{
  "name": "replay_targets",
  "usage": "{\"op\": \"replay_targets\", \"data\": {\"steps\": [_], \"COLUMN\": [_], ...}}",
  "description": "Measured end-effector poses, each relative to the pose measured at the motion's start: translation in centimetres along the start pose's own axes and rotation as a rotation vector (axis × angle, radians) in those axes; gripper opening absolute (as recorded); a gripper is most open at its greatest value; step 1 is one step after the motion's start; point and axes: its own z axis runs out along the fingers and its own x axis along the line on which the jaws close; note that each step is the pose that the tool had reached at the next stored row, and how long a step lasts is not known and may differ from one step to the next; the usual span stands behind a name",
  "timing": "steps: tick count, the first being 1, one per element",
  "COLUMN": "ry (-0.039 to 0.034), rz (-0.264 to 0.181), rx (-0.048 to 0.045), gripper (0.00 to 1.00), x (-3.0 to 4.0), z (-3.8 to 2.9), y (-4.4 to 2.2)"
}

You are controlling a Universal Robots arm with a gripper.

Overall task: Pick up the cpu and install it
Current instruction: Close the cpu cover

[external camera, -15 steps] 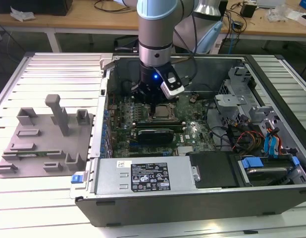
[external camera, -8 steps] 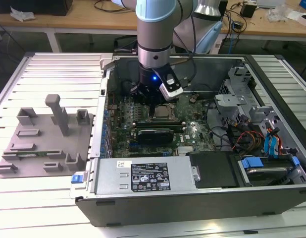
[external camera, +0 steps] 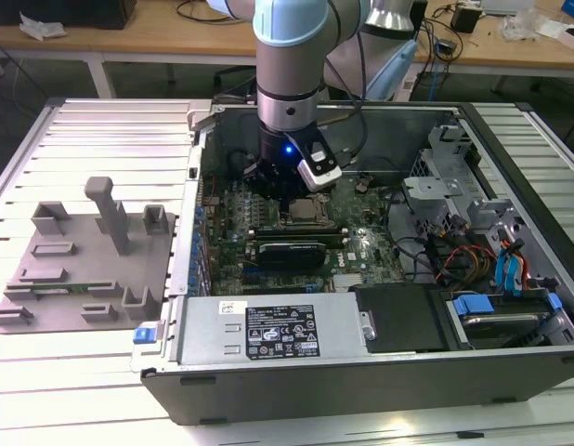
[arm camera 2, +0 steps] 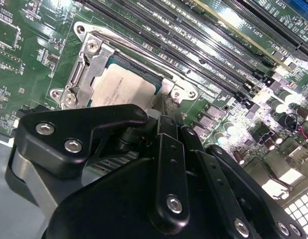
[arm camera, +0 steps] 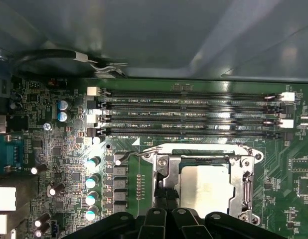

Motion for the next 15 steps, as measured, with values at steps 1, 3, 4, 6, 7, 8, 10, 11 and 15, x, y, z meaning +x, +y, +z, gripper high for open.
{"op": "replay_targets", "data": {"steps": [1,3,4,6,7,8,10,11,15], "ry": [0.0001,-0.0003,0.0,0.0,-0.0001,-0.0001,0.0,-0.0001,0.0], "rz": [0.0,0.0,0.0,0.0,0.0,0.0,0.0,0.0,0.0], "rx": [0.0,-0.0003,-0.0001,-0.0001,-0.0002,-0.0002,-0.0002,-0.0002,-0.0001], "gripper": [0.11,0.11,0.11,0.11,0.11,0.11,0.11,0.11,0.11], "x": [0.0,0.0,0.01,0.01,0.01,0.01,0.01,0.01,0.01], "z": [0.0,0.05,0.11,0.12,0.12,0.13,0.13,0.13,0.15], "y": [0.0,0.01,0.01,0.01,0.01,0.01,0.01,0.01,0.01]}}
